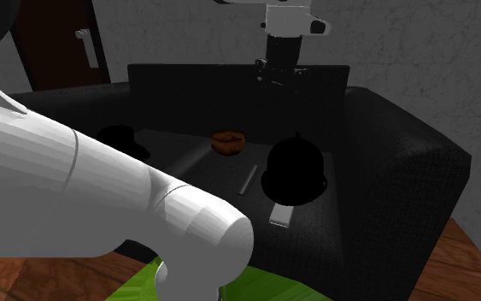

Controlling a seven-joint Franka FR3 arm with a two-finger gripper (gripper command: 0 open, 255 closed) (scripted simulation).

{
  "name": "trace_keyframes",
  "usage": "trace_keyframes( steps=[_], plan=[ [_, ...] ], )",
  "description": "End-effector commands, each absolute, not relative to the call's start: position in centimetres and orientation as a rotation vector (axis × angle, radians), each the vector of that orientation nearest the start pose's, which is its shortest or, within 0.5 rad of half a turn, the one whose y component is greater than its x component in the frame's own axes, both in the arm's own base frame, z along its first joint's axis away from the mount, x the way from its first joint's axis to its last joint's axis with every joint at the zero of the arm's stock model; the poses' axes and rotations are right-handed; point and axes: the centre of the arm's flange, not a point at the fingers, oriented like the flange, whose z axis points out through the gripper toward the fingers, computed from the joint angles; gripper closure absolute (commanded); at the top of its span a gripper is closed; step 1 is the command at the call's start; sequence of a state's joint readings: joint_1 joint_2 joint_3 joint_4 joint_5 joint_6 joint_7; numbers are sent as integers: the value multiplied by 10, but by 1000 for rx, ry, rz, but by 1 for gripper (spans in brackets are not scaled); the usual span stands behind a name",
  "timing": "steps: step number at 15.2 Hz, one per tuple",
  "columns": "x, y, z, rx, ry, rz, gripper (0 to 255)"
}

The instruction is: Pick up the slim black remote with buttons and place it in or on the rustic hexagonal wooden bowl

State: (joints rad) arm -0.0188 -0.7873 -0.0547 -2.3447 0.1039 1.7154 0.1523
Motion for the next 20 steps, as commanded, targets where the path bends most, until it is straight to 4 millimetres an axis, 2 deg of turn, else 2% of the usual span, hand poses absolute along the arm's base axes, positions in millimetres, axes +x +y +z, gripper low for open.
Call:
trace_keyframes(
  steps=[1, 11, 20],
  plan=[
    [321, -20, 611, -2965, 327, -225, 0],
    [361, 33, 495, -3011, 58, -152, 0],
    [385, 82, 388, -3030, -188, -85, 0]
  ],
)
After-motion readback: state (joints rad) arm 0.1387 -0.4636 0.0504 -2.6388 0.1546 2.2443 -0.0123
